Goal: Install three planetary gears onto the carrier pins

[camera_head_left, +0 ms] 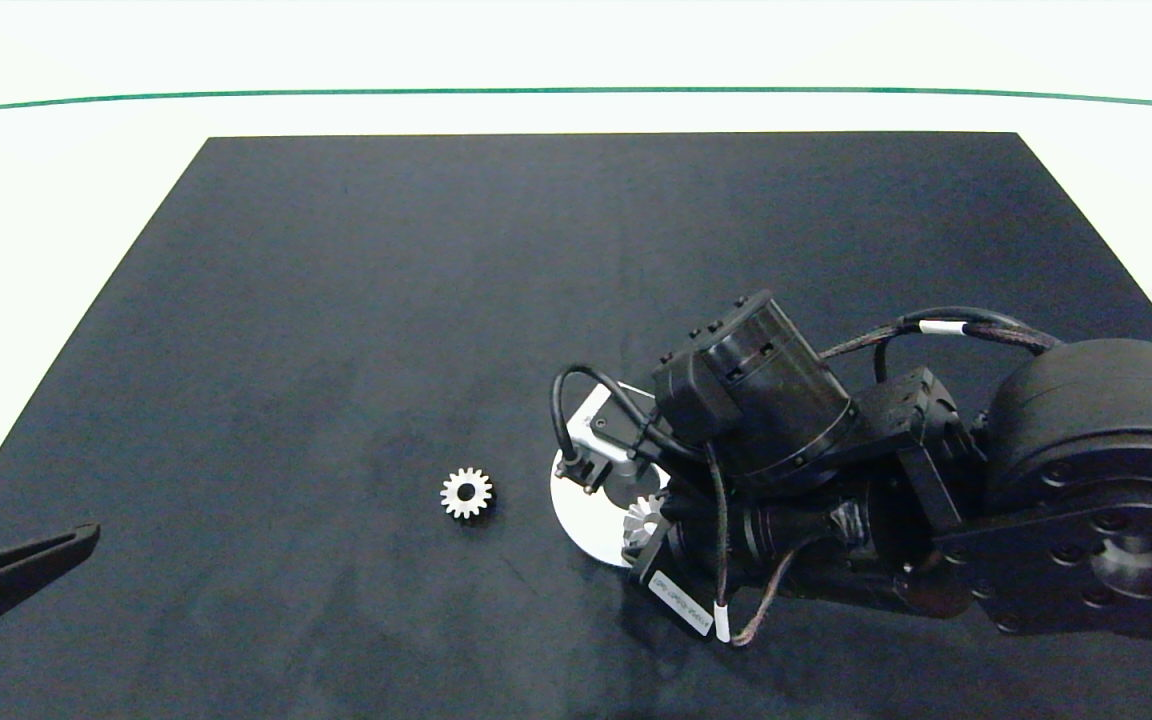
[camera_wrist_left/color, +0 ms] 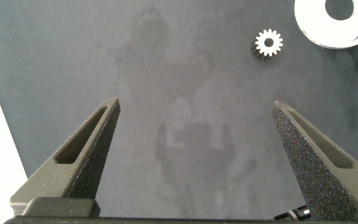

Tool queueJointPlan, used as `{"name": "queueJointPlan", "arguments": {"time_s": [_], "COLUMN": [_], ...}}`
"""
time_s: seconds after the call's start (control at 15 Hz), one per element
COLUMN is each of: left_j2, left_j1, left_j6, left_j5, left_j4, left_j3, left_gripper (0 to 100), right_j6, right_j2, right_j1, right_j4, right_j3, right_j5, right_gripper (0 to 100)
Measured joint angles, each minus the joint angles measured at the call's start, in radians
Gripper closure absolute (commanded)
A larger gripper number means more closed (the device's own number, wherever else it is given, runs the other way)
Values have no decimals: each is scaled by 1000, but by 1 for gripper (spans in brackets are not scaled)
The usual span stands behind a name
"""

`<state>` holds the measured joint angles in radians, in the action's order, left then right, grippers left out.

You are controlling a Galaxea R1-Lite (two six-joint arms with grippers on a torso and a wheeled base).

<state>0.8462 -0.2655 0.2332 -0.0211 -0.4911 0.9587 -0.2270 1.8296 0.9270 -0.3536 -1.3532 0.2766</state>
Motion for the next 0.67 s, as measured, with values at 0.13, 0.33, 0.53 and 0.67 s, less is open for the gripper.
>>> {"name": "queueJointPlan", "arguments": {"time_s": [0.13, 0.33, 0.53, 0.67], "left_j2": [-2, -5, -7, -8], "left_j1": [0, 0, 0, -1], "left_j6": [0, 0, 0, 0], "left_j5": [0, 0, 0, 0], "left_j4": [0, 0, 0, 0], "left_j3": [0, 0, 0, 0], "left_gripper": [0, 0, 0, 0], "right_j6": [-3, -3, -4, -4], "right_j2": [10, 22, 27, 29], "right_j1": [7, 16, 18, 17], "right_j4": [-1, -2, -2, -1], "right_j3": [-10, -14, -14, -14], "right_j5": [0, 0, 1, 1], "right_gripper": [99, 99, 99, 99]}}
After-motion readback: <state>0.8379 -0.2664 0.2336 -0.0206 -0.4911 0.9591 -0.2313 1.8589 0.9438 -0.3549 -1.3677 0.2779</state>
